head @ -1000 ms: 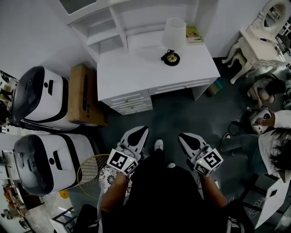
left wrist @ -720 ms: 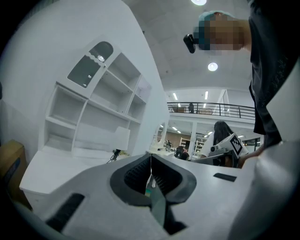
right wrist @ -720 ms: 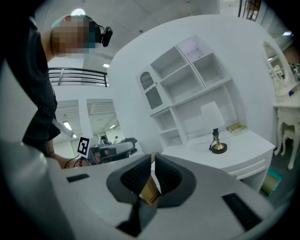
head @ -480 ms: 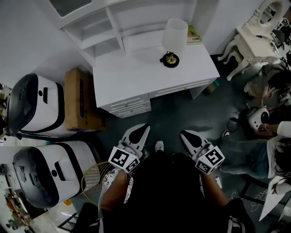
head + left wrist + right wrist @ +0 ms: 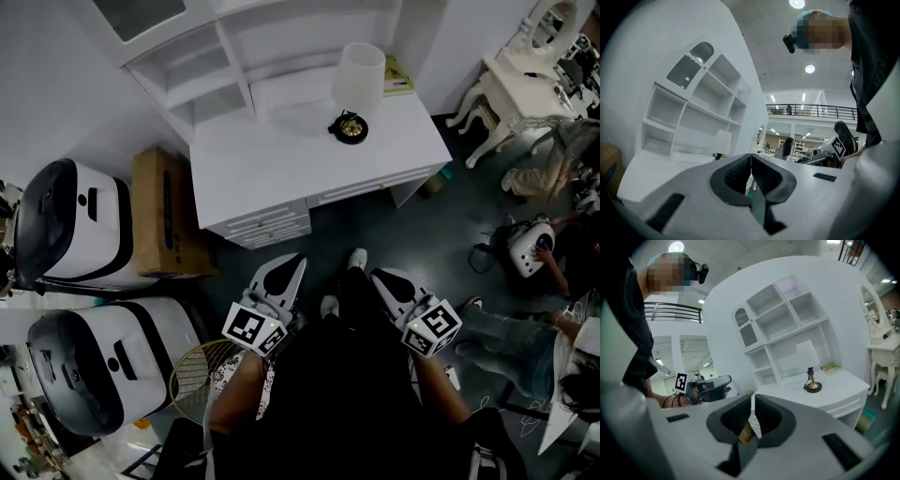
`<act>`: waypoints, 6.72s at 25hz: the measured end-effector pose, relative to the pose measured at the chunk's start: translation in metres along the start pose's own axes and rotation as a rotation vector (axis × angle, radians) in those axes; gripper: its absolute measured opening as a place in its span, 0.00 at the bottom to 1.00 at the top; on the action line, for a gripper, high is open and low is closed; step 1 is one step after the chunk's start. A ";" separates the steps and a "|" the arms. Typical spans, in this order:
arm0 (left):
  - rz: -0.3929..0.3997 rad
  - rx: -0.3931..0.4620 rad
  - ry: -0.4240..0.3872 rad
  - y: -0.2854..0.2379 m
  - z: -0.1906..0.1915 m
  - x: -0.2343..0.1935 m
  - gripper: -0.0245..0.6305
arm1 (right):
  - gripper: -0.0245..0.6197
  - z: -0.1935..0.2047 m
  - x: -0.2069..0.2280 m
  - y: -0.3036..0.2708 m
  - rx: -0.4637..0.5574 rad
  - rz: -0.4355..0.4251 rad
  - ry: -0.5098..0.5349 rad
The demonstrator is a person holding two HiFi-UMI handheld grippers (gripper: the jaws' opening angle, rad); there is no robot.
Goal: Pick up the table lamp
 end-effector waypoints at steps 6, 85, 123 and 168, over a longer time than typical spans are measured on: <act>-0.002 -0.012 -0.001 -0.007 0.002 -0.001 0.07 | 0.10 -0.002 0.013 -0.011 0.021 -0.017 -0.019; -0.008 -0.203 -0.044 -0.334 0.086 -0.109 0.07 | 0.10 -0.017 0.398 -0.170 -0.099 0.006 0.106; -0.028 -0.250 -0.017 -0.345 0.120 -0.127 0.07 | 0.20 0.020 0.472 -0.239 -0.151 0.056 0.188; -0.050 -0.277 0.004 -0.358 0.123 -0.138 0.07 | 0.28 0.007 0.491 -0.291 -0.218 0.031 0.323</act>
Point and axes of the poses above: the fingertips, and each gripper's own axes: y backward along the fingers, x to its right, z out of its underside, the point moved 1 cm from there along y, backward along the fingers, and after that the axes turned 12 degrees about -z, right-handed, at the moved point
